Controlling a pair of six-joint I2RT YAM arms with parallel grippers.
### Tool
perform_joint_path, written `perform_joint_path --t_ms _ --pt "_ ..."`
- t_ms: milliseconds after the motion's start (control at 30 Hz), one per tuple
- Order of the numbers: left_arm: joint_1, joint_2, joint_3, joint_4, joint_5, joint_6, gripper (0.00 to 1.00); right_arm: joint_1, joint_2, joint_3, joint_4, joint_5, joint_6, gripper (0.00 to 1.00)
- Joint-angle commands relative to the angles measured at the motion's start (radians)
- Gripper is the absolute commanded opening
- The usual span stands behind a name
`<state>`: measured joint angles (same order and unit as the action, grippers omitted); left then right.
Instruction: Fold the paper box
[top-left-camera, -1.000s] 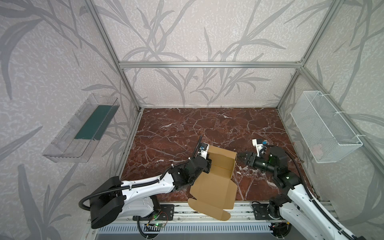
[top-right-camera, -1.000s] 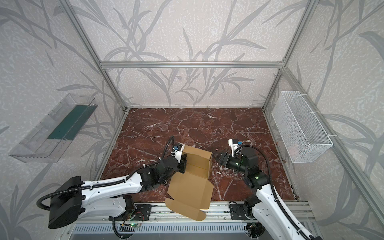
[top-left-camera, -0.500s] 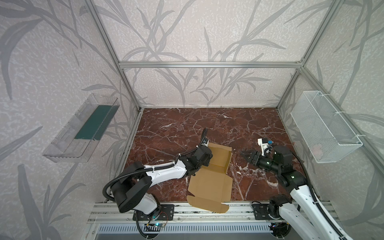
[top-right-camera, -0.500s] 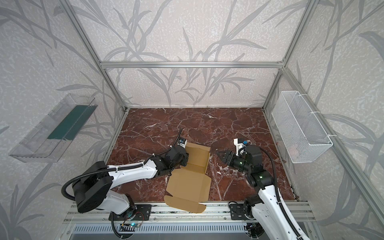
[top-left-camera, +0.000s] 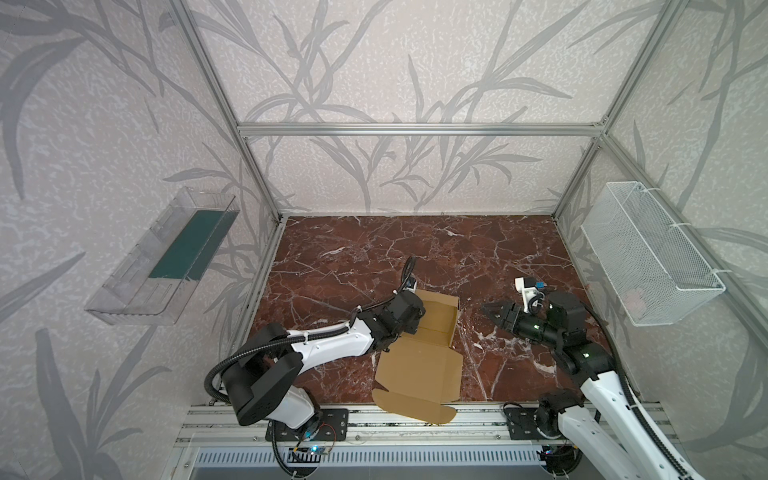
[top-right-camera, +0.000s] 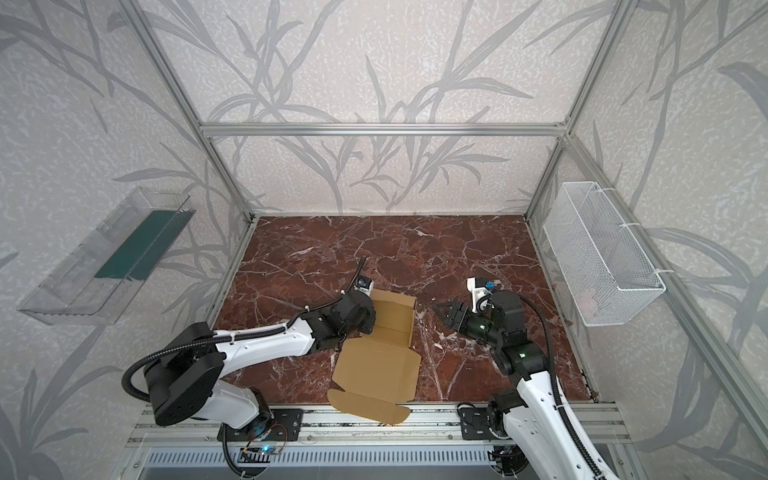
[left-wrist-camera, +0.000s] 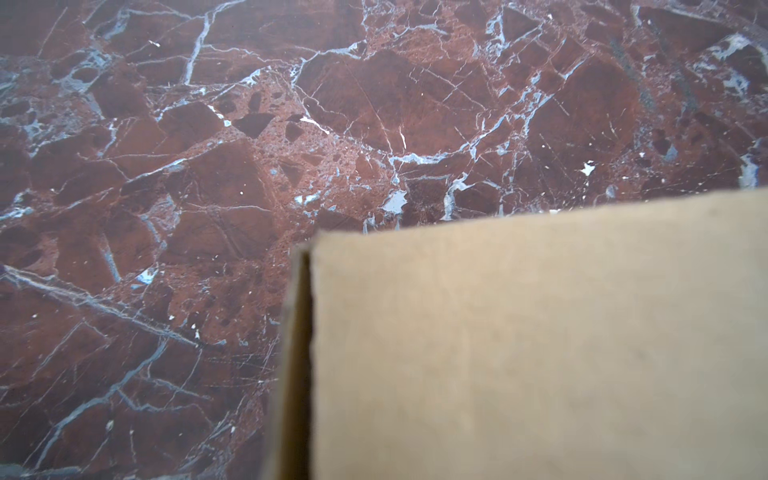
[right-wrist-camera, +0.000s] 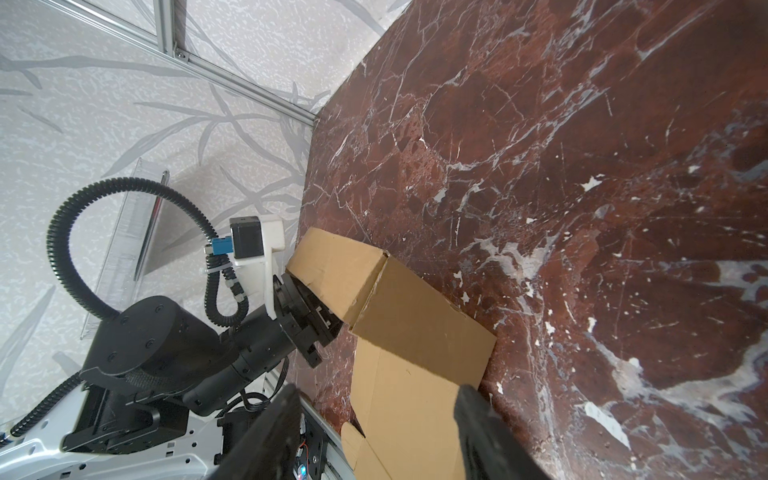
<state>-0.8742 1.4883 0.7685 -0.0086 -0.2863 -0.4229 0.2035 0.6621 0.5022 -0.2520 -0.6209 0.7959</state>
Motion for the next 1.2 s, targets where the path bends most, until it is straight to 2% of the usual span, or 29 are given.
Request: perform_joint_path --t_ms 0,300,567,700,967,1167 --pt "0.009 -0.040 0.002 -0.029 -0.001 -0.006 0.29 -0.004 -0.010 -0.002 0.002 -0.025 -0.006 0.60" --pt "0.009 -0.108 -0.092 0.001 0.042 -0.050 0.34 0.001 -0.020 -0.031 0.003 -0.054 -0.013 0.60" --pt "0.008 -0.168 -0.221 0.126 0.137 -0.032 0.46 0.043 -0.006 -0.027 0.012 -0.068 -0.030 0.61" --pt "0.009 -0.192 -0.277 0.199 0.119 -0.018 0.48 0.056 -0.002 -0.025 0.019 -0.067 -0.032 0.61" --pt "0.012 -0.184 -0.301 0.231 0.070 -0.024 0.36 0.073 0.000 -0.029 0.017 -0.062 -0.037 0.61" --pt "0.011 -0.155 -0.306 0.257 0.054 -0.016 0.18 0.075 0.020 -0.043 0.027 -0.037 -0.040 0.61"
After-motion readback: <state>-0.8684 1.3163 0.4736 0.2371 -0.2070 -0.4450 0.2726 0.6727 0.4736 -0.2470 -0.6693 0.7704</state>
